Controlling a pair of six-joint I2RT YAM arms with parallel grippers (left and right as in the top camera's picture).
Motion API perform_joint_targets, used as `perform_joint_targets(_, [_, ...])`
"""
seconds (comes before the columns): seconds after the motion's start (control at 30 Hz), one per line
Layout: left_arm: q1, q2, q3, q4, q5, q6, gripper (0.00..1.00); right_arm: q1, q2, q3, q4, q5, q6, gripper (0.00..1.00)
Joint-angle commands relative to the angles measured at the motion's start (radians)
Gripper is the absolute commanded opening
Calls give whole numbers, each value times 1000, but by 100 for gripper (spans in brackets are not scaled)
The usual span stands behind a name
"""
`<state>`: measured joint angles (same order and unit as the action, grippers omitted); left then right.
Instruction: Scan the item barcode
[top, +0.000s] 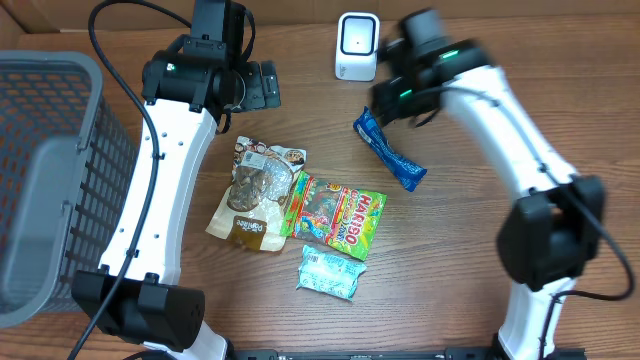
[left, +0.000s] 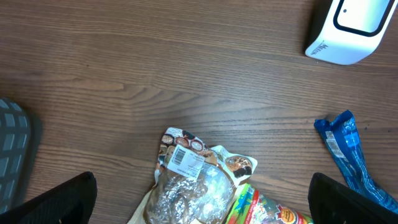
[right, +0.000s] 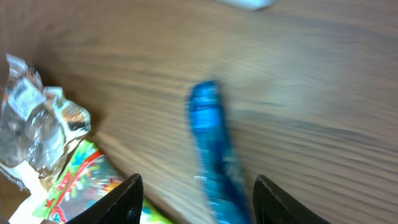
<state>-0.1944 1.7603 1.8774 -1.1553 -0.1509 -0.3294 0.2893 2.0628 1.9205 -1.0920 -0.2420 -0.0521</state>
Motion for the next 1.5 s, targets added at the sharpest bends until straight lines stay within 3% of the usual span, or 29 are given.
perform_joint_targets(0.0, [4, -15, 16, 0, -6, 23, 100, -100, 21, 8, -20, -185, -121, 58])
perform_joint_targets(0.2, [4, -15, 16, 0, -6, 23, 100, -144, 144, 5, 6, -405, -234, 57])
perform_joint_targets(0.33, [4, -15, 16, 0, -5, 23, 100, -130, 231, 5, 36, -468, -237, 57])
perform_joint_targets(0.63, [4, -15, 16, 0, -6, 23, 99, -115, 320, 3, 69, -520, -237, 56])
perform_joint_targets(0.87, [4, -15, 16, 0, -6, 23, 100, -114, 320, -10, 85, -519, -237, 40])
perform_joint_targets(1.37, [4, -15, 16, 0, -6, 23, 100, -100, 342, -52, 135, -500, -206, 44])
perform_joint_targets(1.47, [4, -15, 16, 0, -6, 23, 100, -100, 342, -52, 137, -500, -206, 25])
